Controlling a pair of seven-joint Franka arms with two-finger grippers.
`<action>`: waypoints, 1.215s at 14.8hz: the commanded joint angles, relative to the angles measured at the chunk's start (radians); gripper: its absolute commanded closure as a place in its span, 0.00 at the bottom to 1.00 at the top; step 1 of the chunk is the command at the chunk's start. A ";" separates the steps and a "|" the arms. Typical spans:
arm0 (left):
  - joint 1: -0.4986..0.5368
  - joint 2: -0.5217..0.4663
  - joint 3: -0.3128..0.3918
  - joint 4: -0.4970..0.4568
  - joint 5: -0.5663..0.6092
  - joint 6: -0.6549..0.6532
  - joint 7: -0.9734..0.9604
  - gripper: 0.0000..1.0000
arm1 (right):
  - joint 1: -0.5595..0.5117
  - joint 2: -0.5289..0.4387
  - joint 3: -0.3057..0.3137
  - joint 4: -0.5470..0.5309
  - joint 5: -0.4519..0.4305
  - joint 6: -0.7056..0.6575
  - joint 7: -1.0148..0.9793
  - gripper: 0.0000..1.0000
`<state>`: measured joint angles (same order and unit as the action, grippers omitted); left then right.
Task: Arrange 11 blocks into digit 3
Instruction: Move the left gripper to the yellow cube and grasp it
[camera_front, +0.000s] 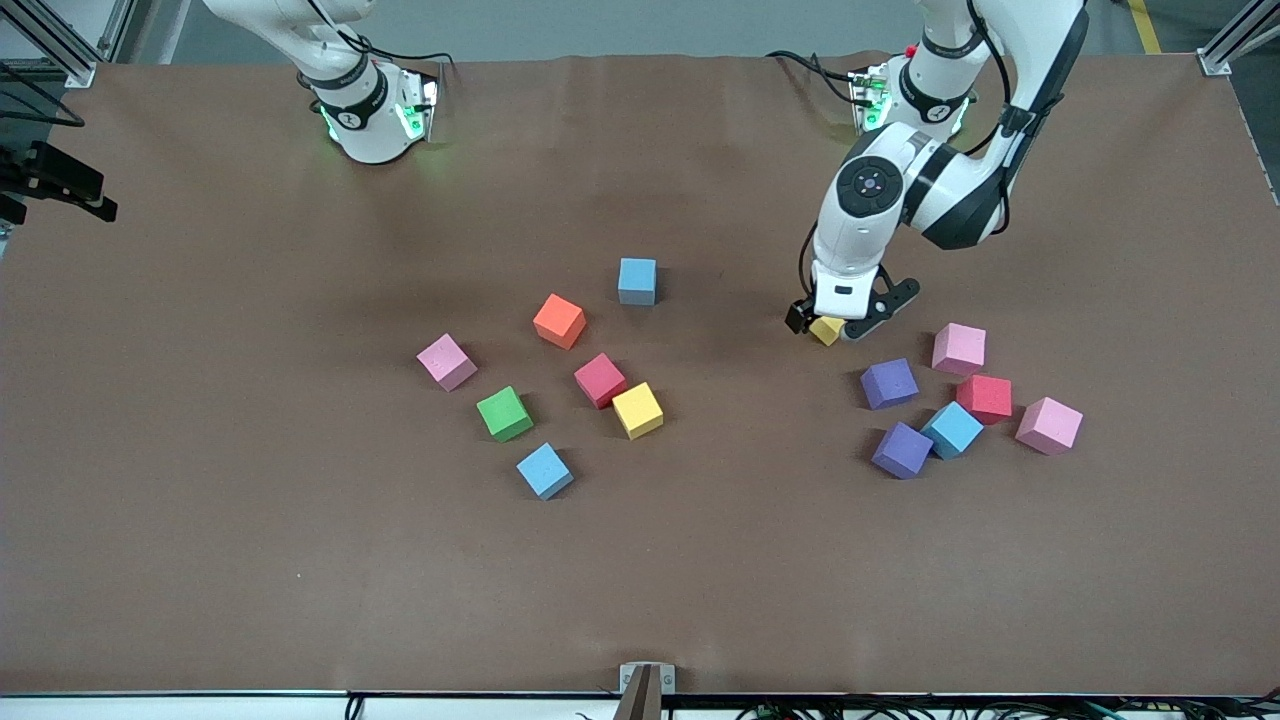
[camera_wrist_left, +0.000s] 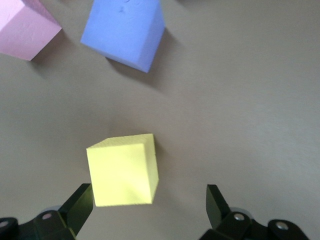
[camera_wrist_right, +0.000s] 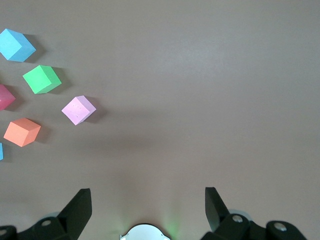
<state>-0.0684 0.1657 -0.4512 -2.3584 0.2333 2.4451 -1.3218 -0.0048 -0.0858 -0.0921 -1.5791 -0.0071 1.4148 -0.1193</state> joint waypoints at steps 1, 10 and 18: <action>0.031 -0.058 -0.009 -0.096 -0.019 0.061 0.004 0.00 | -0.032 -0.026 0.032 -0.016 0.003 0.003 0.012 0.00; 0.085 -0.009 -0.009 -0.137 -0.019 0.152 -0.008 0.00 | -0.027 -0.025 0.032 -0.016 0.003 0.000 0.012 0.00; 0.087 0.070 -0.009 -0.137 -0.019 0.247 -0.069 0.00 | -0.021 -0.028 0.032 -0.022 0.004 -0.010 0.015 0.00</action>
<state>0.0100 0.2155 -0.4511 -2.4903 0.2320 2.6424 -1.3523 -0.0097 -0.0858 -0.0753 -1.5792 -0.0072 1.4099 -0.1192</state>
